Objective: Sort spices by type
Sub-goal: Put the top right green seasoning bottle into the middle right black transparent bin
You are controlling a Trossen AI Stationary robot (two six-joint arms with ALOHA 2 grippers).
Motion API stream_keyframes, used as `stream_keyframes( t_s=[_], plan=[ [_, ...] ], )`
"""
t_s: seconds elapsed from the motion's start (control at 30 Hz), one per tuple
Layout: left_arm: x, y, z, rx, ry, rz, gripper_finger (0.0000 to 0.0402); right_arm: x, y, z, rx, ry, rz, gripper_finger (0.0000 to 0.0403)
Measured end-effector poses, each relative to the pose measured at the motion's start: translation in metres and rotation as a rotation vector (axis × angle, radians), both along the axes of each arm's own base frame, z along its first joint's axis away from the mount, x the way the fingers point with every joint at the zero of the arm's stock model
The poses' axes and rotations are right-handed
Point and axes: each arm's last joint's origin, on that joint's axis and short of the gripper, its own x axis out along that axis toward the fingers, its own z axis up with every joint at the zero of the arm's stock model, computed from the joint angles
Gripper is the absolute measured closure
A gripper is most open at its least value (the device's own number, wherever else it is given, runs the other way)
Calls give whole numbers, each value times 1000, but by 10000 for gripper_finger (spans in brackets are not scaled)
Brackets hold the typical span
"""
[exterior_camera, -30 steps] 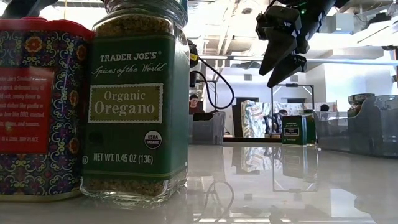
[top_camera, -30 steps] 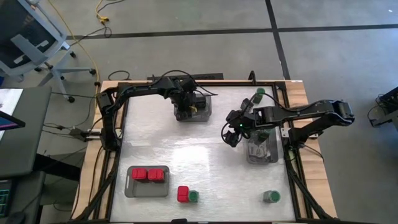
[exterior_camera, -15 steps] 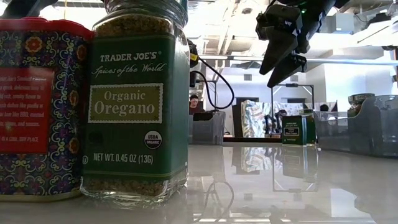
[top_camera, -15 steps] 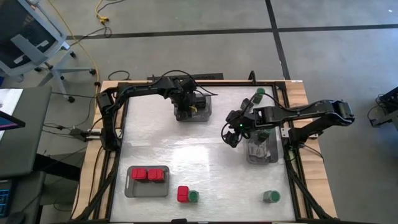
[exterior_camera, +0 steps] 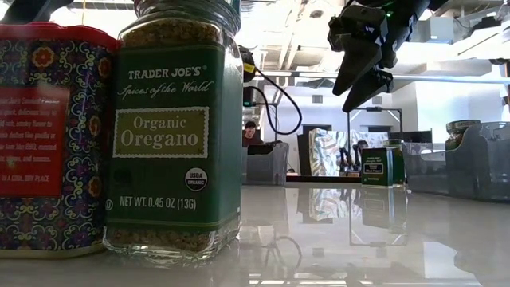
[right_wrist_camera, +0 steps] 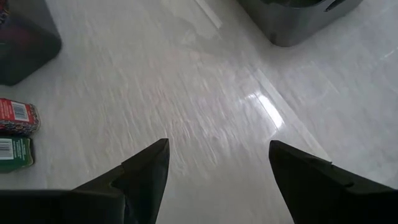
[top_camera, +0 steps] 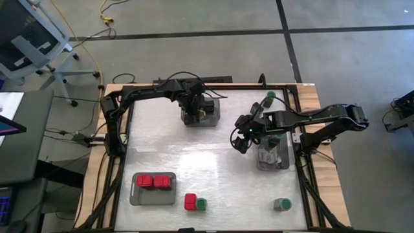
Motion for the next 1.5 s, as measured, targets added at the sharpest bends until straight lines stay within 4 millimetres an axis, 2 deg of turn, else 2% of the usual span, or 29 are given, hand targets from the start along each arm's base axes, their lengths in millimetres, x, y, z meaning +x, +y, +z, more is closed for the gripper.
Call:
stream_keyframes(
  t_s=[0.33, 0.53, 0.83, 0.97, 1.07, 1.17, 1.4, 1.5],
  plan=[
    [-1, -3, 23, -30, 46, 11, 166, 0, 0, 0, 0, 0, -1, 100],
    [-14, -13, 62, 17, -56, 12, 166, 0, 0, 0, 9, -7, -12, 100],
    [-75, -39, 143, 79, -236, 77, 166, 2, 0, 1, 8, -22, -13, 100],
    [-108, -56, 161, 99, -308, 105, 166, 4, -1, 4, 1, -59, -5, 100],
    [-133, -69, 160, 87, -347, 147, 166, 6, -1, 5, 1, -79, -8, 100],
    [-157, -83, 149, 73, -401, 195, 166, 6, -2, 5, 3, -77, -15, 92],
    [-191, -113, 101, 6, -555, 256, 166, 6, -6, 5, -3, -75, -24, 18],
    [-201, -122, 81, -31, -583, 279, 166, 5, -10, 5, -6, -75, -42, 10]
  ],
)
